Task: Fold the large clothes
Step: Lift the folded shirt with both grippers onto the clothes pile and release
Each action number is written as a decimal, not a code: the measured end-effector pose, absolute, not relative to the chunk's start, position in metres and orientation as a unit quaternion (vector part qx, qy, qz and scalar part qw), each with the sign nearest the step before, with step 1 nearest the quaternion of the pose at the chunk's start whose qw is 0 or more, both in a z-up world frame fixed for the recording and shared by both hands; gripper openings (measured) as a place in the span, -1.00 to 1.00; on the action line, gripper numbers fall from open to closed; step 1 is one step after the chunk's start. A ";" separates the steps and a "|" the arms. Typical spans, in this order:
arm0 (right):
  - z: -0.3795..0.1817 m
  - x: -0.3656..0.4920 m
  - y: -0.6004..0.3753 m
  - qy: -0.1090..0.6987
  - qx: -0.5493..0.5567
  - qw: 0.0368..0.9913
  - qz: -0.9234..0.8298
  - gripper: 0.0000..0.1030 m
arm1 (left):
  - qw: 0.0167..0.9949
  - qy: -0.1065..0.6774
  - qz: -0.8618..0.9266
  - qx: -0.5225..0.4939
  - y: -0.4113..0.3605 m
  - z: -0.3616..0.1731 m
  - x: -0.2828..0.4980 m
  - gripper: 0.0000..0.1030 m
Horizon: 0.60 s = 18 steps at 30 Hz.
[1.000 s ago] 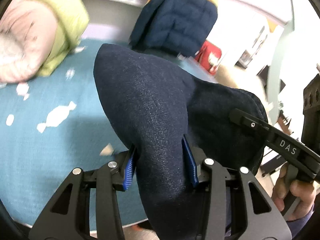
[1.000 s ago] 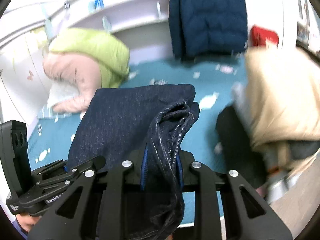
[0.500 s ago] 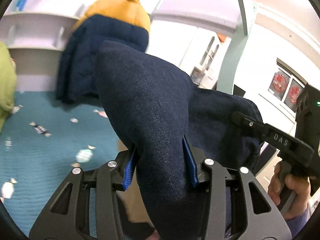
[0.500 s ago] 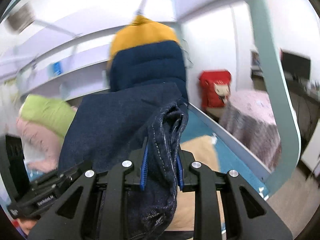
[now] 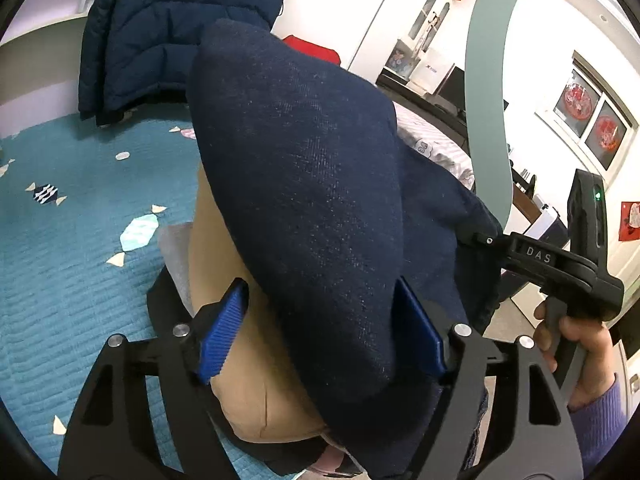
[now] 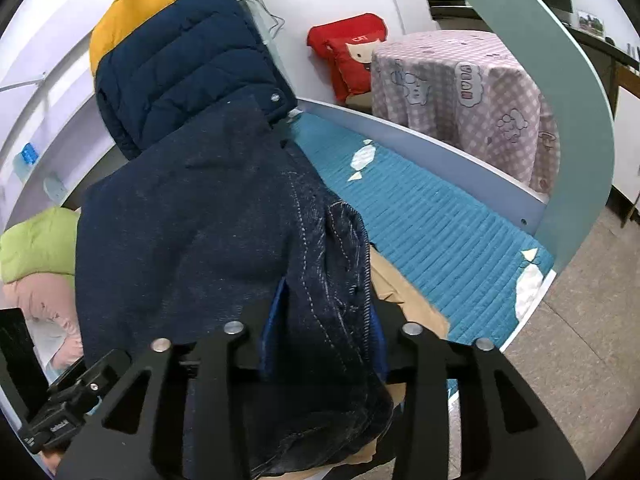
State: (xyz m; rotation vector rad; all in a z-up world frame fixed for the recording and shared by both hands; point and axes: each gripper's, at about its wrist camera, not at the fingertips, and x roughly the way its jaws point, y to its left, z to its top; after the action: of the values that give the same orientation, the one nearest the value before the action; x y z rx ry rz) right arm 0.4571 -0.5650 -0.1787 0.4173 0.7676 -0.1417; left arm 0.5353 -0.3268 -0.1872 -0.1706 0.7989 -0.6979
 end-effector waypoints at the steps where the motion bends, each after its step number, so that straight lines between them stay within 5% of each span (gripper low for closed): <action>1: -0.174 0.457 -0.563 0.369 0.200 0.904 -0.075 -0.02 | 0.861 0.377 -0.330 -0.082 -0.322 -0.187 0.531 0.54; 10: -0.141 0.431 -0.542 0.339 0.099 0.920 -0.167 0.38 | 0.887 0.333 -0.307 -0.093 -0.266 -0.166 0.510 0.71; 18: -0.117 0.391 -0.454 0.297 0.043 0.949 -0.095 0.38 | 0.906 0.320 -0.267 -0.071 -0.208 -0.164 0.476 0.71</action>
State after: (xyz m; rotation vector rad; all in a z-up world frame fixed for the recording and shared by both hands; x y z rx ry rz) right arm 0.3914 -0.4539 -0.1173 0.0868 0.6042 -0.1932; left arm 0.4758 -0.2083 -0.1642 -0.1459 0.6606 -0.5513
